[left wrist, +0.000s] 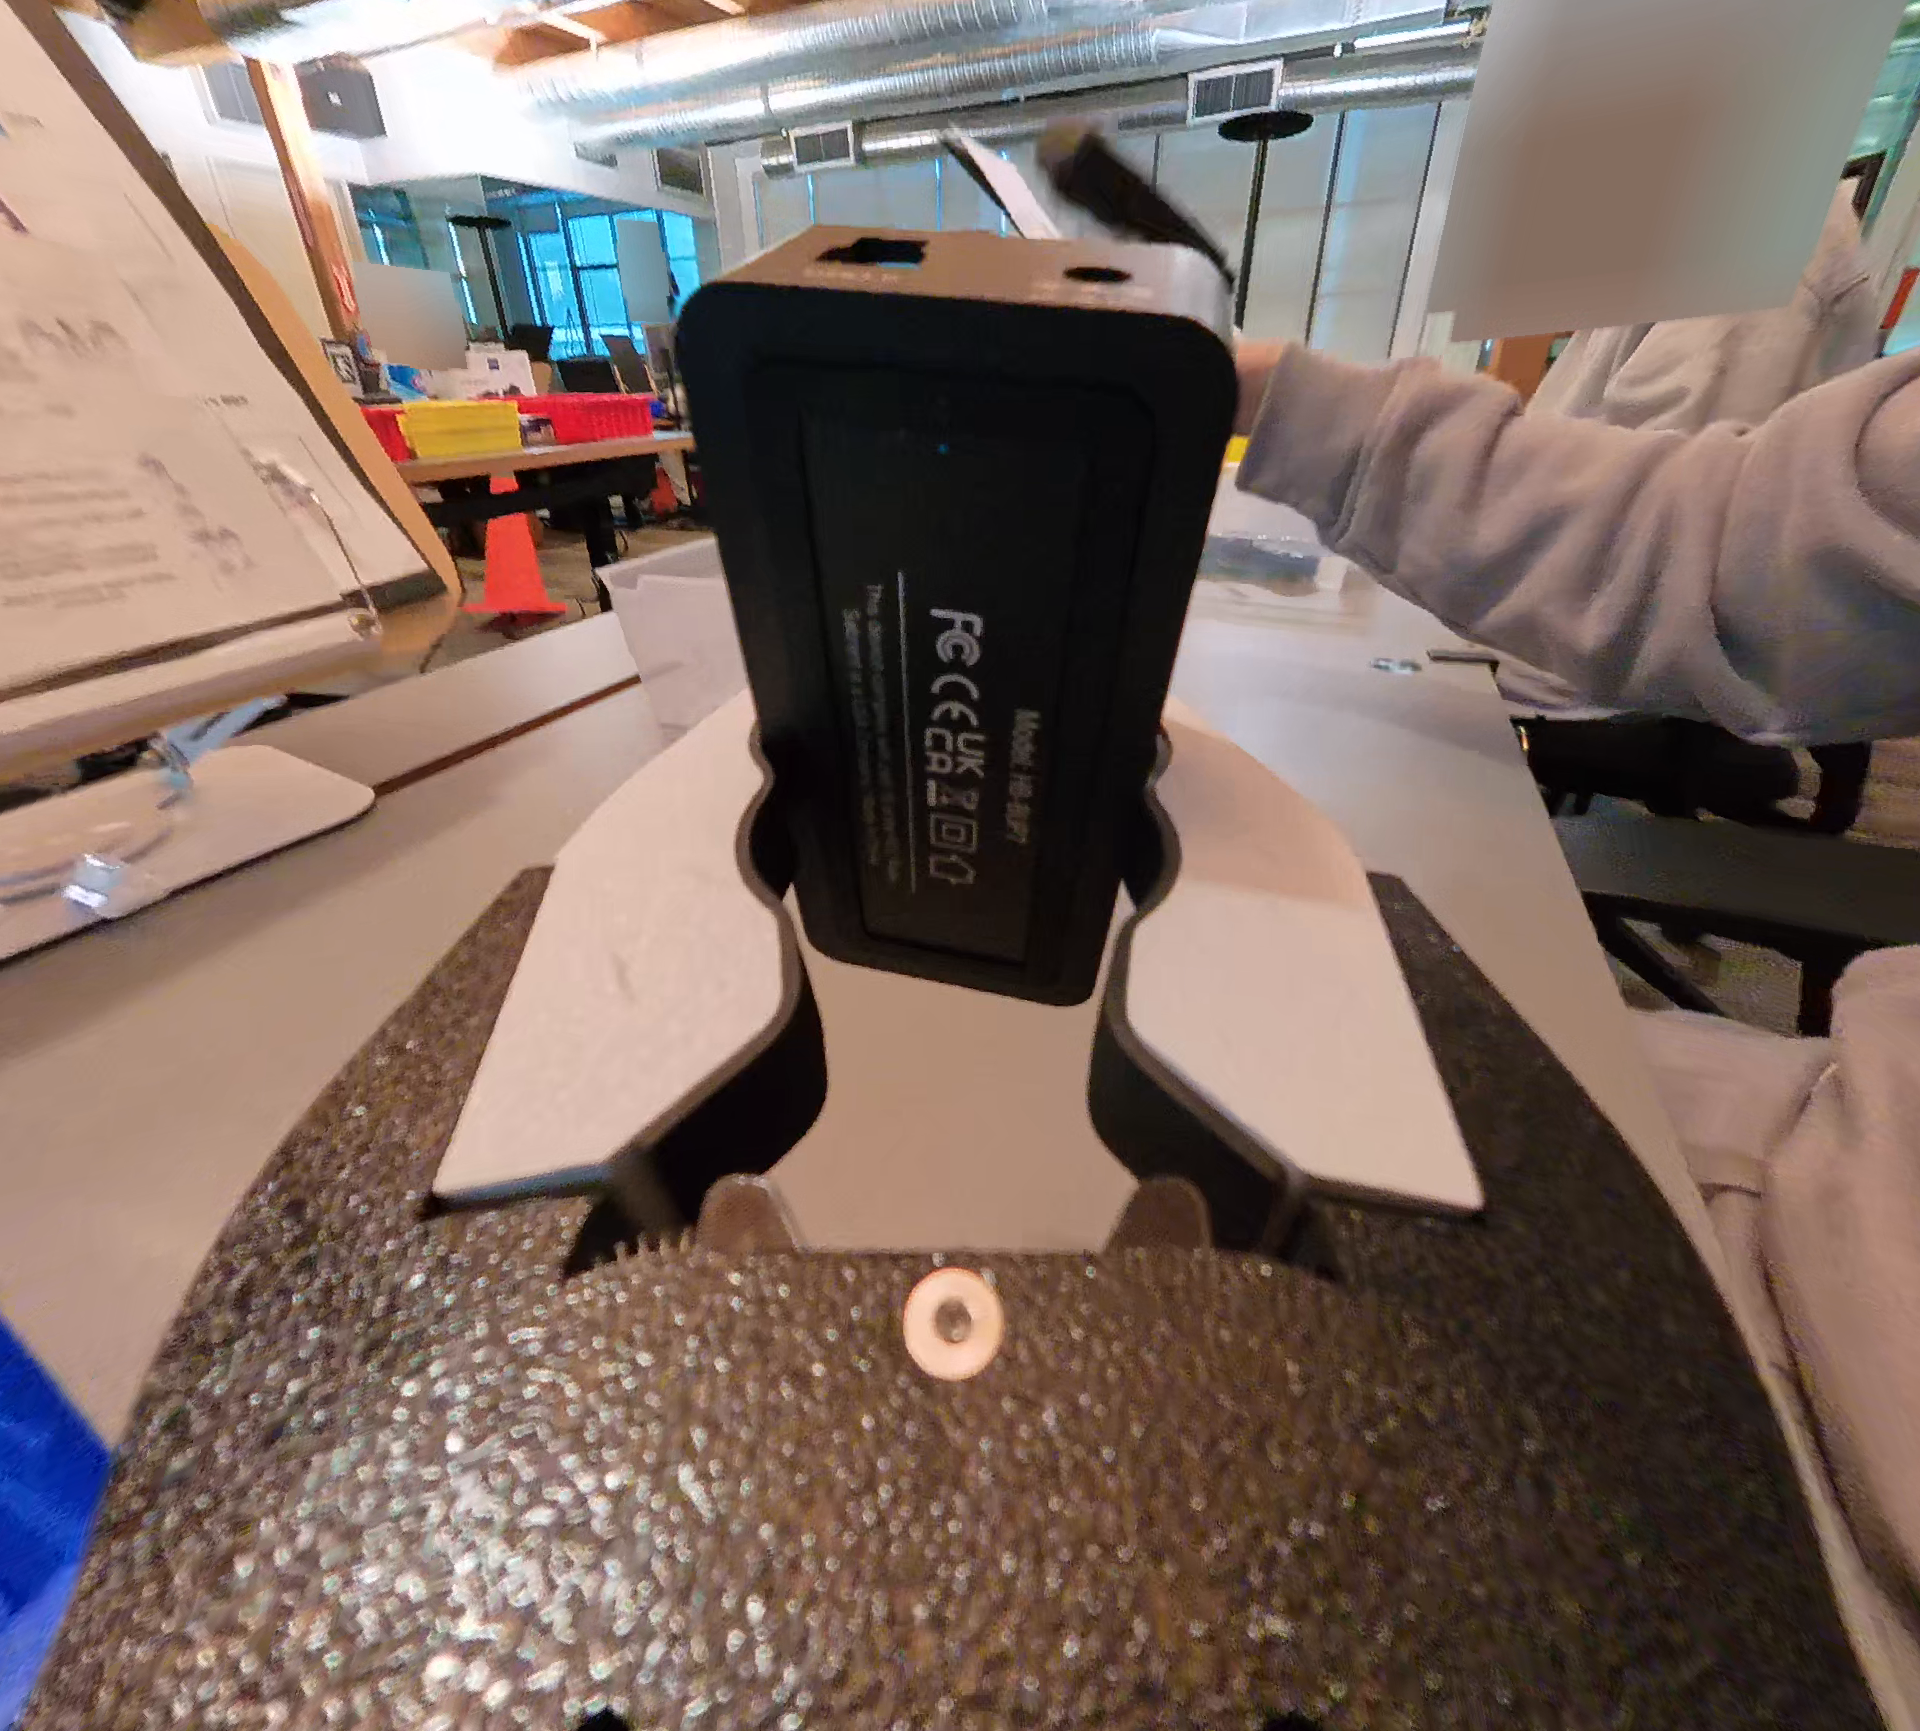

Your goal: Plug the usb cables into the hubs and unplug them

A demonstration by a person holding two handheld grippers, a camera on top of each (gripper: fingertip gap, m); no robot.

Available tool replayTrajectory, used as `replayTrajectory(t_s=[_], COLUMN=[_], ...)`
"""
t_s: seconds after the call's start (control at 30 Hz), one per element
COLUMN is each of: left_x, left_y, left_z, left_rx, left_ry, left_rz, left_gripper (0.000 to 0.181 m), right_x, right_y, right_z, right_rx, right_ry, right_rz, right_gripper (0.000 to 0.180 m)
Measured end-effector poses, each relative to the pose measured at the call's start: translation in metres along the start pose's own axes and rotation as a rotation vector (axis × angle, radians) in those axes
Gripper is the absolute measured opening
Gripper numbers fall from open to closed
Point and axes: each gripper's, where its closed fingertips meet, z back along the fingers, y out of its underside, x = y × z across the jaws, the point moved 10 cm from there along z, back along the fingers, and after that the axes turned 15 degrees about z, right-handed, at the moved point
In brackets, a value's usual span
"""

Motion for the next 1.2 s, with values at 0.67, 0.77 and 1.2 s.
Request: replayTrajectory(t_s=[0.67,0.77,1.2], left_x=[-0.011,-0.013,-0.017], left_y=[0.039,0.040,0.038], left_z=[-0.033,-0.035,-0.035], left_rx=[0.214,0.214,0.180], left_ry=[0.074,0.083,0.147], left_rz=[-0.098,-0.106,-0.080], left_gripper=[0.064,0.063,0.064], right_x=[0.233,0.235,0.233], right_y=[-0.094,-0.093,-0.103], right_z=[-0.062,-0.063,-0.053], right_rx=[-0.581,-0.570,-0.496], right_ry=[-0.514,-0.521,-0.556], right_rz=[0.056,0.062,0.198], right_gripper=[0.019,0.021,0.018])
